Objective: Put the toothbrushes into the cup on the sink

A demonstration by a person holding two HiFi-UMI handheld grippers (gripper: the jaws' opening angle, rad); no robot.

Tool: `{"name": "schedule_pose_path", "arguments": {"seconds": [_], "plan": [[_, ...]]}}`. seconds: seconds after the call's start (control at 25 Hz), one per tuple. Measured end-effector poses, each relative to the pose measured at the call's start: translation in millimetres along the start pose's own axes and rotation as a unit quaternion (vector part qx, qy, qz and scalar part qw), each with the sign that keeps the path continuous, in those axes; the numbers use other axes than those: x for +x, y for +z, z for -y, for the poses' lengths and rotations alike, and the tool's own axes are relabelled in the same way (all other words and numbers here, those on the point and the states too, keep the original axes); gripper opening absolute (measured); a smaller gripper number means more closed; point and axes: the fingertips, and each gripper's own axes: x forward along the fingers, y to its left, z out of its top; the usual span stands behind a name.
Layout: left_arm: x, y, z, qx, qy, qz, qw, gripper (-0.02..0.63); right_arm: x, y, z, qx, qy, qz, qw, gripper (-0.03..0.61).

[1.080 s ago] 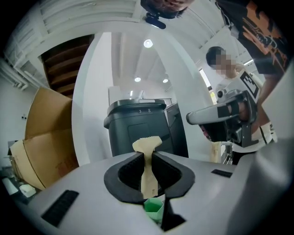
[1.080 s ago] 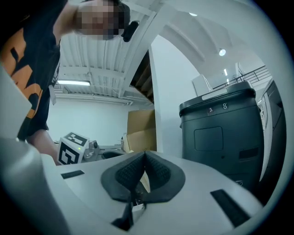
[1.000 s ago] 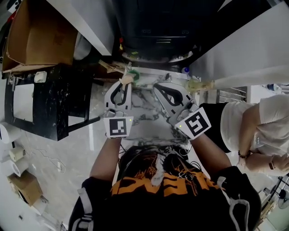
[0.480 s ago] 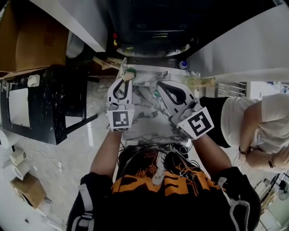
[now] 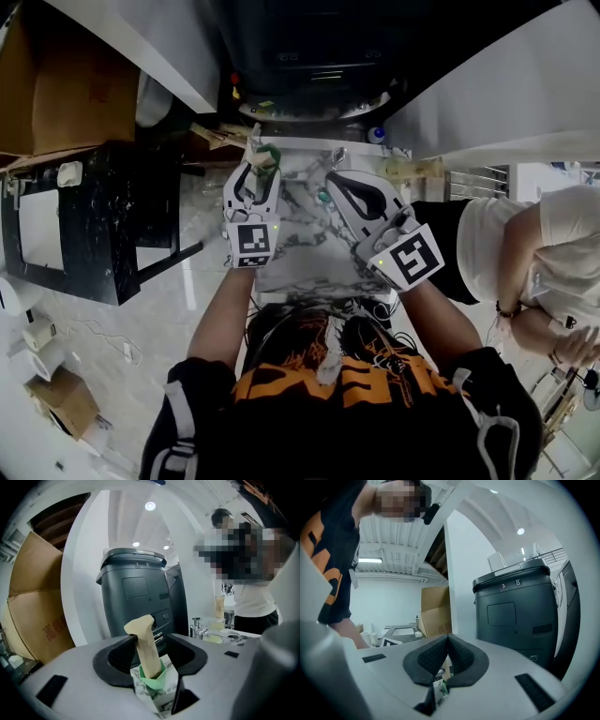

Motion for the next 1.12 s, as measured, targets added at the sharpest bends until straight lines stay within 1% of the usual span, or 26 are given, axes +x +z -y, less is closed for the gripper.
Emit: {"name": "schedule_pose_path", "arguments": {"seconds": [0.04, 0.16, 0.28, 0.32, 0.4, 0.44, 0.48, 0.56, 0.76, 0.88, 0.92, 1.0, 1.08, 1.12], "plan": [[-1, -1, -1, -0.004, 0.002, -0.003, 1.0, 0.237, -1, 0, -1, -0.002, 0.001, -0.002, 1.0, 0.014], [-6, 0, -3, -0.006, 0.003, -0.001, 1.0, 0.262, -4, 1, -3, -0.01, 0.003, -0.001, 1.0, 0.014], [-8, 0, 0, -0.005, -0.005, -0.004, 1.0, 0.3, -8, 2, -8, -0.017, 0.005, -0.002, 1.0, 0.014], [-7, -4, 3, -0.006, -0.012, -0.014, 0.9998, 0.316, -9, 2, -10, -0.017, 0.005, -0.004, 1.0, 0.014], [-4, -21, 10, -0.012, -0.031, -0.05, 0.9982, 0.348, -12, 2, -15, -0.017, 0.008, -0.006, 1.0, 0.014], [-2, -27, 13, -0.014, -0.037, -0.064, 0.9971, 0.356, -13, 5, -17, -0.017, 0.008, -0.002, 1.0, 0.014], [-3, -29, 14, -0.013, -0.038, -0.069, 0.9968, 0.357, -13, 9, -20, -0.015, 0.007, 0.005, 1.0, 0.014], [-6, -24, 13, -0.01, -0.032, -0.06, 0.9977, 0.357, -15, 16, -24, -0.01, 0.004, 0.015, 1.0, 0.014], [-22, -13, 12, -0.002, -0.01, -0.044, 0.999, 0.357, -24, 21, -29, -0.014, 0.003, 0.016, 1.0, 0.014], [-33, 13, 4, 0.003, 0.0, -0.01, 0.9999, 0.357, -26, 29, -33, -0.021, 0.002, 0.024, 0.999, 0.014], [-38, 24, 1, -0.005, -0.001, 0.002, 1.0, 0.357, -28, 31, -34, -0.025, 0.003, 0.025, 0.999, 0.014], [-50, 49, -2, -0.047, -0.011, 0.025, 0.9985, 0.357, -33, 34, -37, -0.034, 0.004, 0.024, 0.999, 0.015], [-65, 75, -2, -0.089, -0.025, 0.051, 0.9944, 0.356, -39, 43, -40, -0.034, -0.001, 0.036, 0.999, 0.014], [-73, 88, -2, -0.099, -0.031, 0.065, 0.9924, 0.356, -41, 48, -41, -0.032, -0.004, 0.045, 0.998, 0.014]]}}
